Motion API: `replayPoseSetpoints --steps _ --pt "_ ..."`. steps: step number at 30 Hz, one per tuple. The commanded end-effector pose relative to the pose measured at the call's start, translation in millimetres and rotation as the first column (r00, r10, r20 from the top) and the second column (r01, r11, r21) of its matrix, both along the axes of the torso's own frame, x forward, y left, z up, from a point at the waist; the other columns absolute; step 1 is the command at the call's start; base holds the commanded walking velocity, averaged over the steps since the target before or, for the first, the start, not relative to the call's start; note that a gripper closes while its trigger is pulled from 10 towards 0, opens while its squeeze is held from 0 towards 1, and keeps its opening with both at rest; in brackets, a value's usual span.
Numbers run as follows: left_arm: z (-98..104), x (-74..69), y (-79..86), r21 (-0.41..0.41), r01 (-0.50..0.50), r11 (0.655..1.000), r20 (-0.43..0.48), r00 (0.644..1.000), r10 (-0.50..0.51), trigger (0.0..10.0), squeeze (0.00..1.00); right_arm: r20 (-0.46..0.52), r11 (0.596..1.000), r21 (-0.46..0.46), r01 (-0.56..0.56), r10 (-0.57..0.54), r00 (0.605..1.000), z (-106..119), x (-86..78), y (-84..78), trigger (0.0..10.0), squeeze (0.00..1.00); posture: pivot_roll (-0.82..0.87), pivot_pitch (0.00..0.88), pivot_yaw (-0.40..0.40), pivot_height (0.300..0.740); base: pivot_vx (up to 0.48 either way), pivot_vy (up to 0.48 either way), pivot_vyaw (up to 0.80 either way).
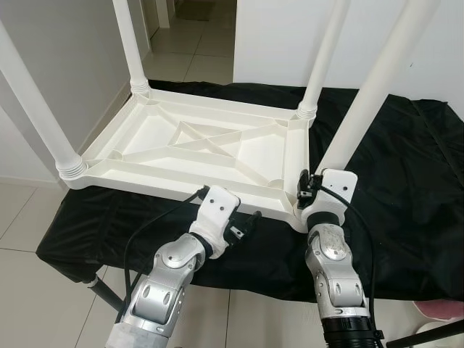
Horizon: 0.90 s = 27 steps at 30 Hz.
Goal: Building children table
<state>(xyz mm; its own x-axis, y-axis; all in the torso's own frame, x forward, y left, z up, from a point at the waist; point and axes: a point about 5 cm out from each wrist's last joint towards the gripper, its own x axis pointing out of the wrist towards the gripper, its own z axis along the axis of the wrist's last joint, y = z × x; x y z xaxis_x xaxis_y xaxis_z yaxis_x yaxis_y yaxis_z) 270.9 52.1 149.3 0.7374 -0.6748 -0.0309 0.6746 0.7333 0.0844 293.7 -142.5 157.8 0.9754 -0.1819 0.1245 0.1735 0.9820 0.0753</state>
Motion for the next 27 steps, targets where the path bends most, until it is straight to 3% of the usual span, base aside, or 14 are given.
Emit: replayPoseSetpoints --steps 1,10,11,19,21,27 --pt "-0.6 3.0 0.8 0.014 -0.049 0.999 0.011 0.999 0.049 10.0 0.00 -0.093 0.999 0.029 -0.014 0.017 0.996 -19.3 -4.1 0.0 10.0 1.00 -0.01 0.020 0.009 0.740 0.000 0.000 0.00" --pt "-0.9 2.7 -0.5 0.012 -0.052 0.999 0.011 0.999 0.052 10.0 0.00 -0.037 0.994 -0.022 -0.108 0.107 0.994 -8.2 -2.0 -11.5 10.0 1.00 -0.01 0.021 0.010 0.740 0.000 0.000 0.00" --pt "-1.6 1.3 -2.0 0.018 -0.047 0.999 0.014 0.999 0.047 10.0 0.00 -0.029 0.984 -0.054 -0.168 0.167 0.986 -6.5 -0.1 -14.8 10.0 0.00 -0.01 0.021 0.008 0.740 0.000 0.000 0.00" --pt "-2.0 1.5 -0.7 0.019 -0.049 0.999 0.013 0.999 0.049 10.0 0.00 -0.023 0.961 -0.101 -0.258 0.257 0.966 -3.6 7.1 -16.3 10.0 0.00 -0.01 0.018 0.013 0.740 0.000 0.000 0.00" --pt "-1.6 1.6 -0.6 0.020 -0.048 0.999 0.014 0.999 0.048 10.0 0.00 -0.020 0.931 -0.123 -0.342 0.343 0.939 -1.5 10.5 -16.3 10.0 0.00 -0.01 0.016 0.017 0.740 0.000 0.000 0.00" --pt "-1.1 2.2 -1.0 0.023 -0.043 0.999 0.015 0.999 0.043 10.0 0.00 -0.035 0.880 -0.173 -0.443 0.443 0.896 0.1 15.1 -21.0 10.0 0.00 -0.01 0.016 0.019 0.740 0.000 0.000 0.00"
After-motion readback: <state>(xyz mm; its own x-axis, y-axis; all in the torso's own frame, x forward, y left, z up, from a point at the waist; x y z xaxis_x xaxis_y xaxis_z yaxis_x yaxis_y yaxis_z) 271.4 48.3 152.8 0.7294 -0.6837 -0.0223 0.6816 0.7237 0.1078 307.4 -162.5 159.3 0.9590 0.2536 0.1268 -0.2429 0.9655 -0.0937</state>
